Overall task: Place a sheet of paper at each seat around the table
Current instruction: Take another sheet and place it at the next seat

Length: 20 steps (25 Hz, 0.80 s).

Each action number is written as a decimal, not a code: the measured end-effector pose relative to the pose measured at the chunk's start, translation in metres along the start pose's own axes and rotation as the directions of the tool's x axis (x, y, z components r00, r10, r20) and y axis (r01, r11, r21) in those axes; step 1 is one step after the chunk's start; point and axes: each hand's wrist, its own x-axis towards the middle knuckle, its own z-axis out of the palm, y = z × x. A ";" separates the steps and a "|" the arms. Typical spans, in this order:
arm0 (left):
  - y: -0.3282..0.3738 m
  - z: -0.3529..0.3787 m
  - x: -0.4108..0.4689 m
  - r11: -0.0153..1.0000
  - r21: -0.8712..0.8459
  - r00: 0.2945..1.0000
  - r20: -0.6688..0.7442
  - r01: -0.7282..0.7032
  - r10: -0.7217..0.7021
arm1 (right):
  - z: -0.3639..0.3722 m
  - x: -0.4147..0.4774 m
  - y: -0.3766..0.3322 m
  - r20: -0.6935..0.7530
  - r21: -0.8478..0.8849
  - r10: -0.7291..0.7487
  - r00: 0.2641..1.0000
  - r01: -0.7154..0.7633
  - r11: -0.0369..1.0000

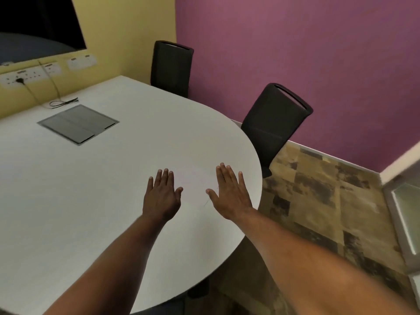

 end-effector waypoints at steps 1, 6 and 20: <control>0.006 0.006 0.002 0.999 0.008 0.999 -0.004 0.036 -0.036 | 0.004 0.008 0.013 0.013 0.010 -0.030 0.999 0.030 0.999; 0.047 0.027 -0.001 0.977 0.020 0.977 0.005 0.212 -0.212 | 0.007 0.041 0.072 0.052 0.043 -0.205 0.977 0.203 0.978; 0.101 0.092 0.068 0.871 0.035 0.871 0.011 0.490 -0.491 | 0.043 0.189 0.123 0.137 0.130 -0.444 0.886 0.428 0.894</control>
